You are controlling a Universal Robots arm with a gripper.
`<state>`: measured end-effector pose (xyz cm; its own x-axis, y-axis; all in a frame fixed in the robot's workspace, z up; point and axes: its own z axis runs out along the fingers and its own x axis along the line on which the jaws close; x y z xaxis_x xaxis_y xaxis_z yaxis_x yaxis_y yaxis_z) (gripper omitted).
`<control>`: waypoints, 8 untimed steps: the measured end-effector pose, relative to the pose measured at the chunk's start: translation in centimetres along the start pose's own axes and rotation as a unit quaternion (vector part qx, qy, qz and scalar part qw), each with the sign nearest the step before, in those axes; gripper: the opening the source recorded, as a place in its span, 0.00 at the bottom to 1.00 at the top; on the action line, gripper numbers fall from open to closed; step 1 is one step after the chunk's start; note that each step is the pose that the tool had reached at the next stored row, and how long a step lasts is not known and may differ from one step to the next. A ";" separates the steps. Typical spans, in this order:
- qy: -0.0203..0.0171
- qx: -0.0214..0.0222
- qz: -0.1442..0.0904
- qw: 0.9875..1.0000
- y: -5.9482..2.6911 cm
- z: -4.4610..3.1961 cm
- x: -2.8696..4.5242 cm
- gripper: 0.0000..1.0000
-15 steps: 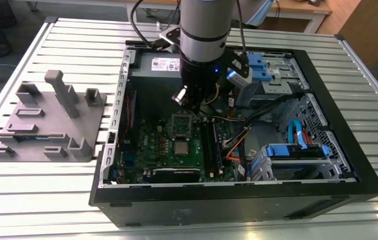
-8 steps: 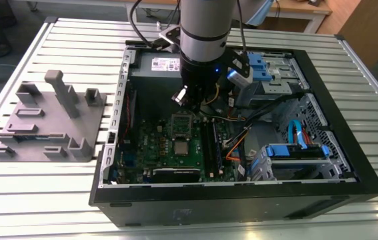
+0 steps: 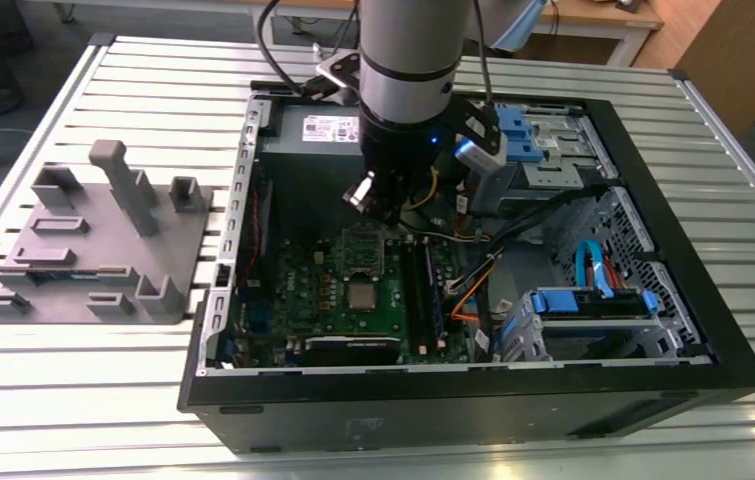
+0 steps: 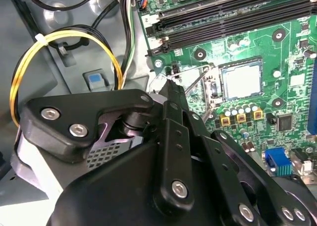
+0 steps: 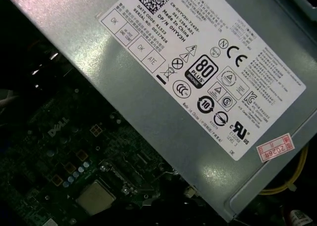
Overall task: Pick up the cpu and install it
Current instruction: 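Close the cpu cover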
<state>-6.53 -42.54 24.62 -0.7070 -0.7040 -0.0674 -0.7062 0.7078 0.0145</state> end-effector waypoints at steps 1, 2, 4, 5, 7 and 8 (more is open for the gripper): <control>0.000 0.000 -0.001 1.000 -0.04 -0.03 0.07 0.11; 0.000 0.000 -0.002 1.000 -0.09 -0.06 0.13 0.11; 0.000 0.000 -0.003 1.000 -0.19 -0.11 0.26 0.11; 0.000 0.000 -0.004 1.000 -0.25 -0.14 0.33 0.11; 0.000 0.000 -0.005 1.000 -0.37 -0.19 0.47 0.11; 0.000 0.000 -0.006 1.000 -0.44 -0.22 0.54 0.11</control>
<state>-6.61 -43.25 24.79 -0.6985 -0.7124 -0.0684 -0.7146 0.6994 0.0133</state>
